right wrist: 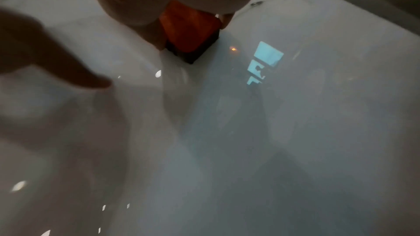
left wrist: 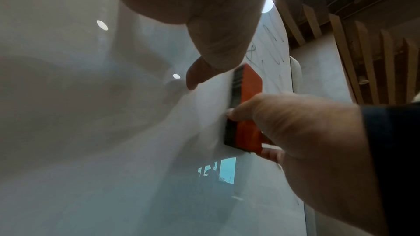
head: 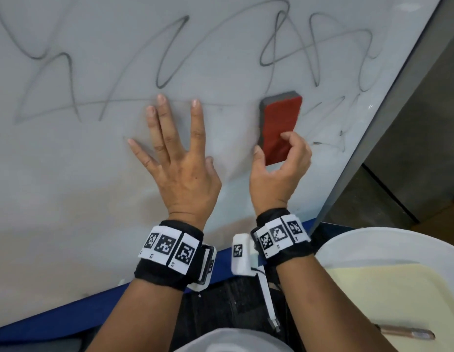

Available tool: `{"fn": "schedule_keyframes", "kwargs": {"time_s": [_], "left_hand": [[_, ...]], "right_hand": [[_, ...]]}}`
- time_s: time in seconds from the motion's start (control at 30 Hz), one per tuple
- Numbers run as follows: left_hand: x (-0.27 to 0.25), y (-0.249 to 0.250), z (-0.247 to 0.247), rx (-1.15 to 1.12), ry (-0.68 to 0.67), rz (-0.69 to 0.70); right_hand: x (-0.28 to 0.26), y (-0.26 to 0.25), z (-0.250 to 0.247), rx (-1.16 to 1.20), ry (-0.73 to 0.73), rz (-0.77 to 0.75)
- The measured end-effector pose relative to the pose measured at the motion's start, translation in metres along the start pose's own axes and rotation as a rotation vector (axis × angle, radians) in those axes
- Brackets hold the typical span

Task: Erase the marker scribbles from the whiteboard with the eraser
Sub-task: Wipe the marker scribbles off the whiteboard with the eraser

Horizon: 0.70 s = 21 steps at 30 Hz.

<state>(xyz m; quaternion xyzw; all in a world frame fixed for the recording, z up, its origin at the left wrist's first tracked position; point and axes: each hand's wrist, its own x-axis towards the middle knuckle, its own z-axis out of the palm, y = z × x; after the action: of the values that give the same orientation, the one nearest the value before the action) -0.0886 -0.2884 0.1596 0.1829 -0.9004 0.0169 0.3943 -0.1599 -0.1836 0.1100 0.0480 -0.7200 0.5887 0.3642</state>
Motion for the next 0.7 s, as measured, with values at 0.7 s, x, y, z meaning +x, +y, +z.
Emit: {"fn": "schedule_keyframes", "kwargs": {"time_s": [0.7], "left_hand": [[-0.005,-0.005,0.003,0.033,0.021,0.030]], "right_hand": [[0.005,0.018,-0.002,-0.003,-0.003,0.045]]}}
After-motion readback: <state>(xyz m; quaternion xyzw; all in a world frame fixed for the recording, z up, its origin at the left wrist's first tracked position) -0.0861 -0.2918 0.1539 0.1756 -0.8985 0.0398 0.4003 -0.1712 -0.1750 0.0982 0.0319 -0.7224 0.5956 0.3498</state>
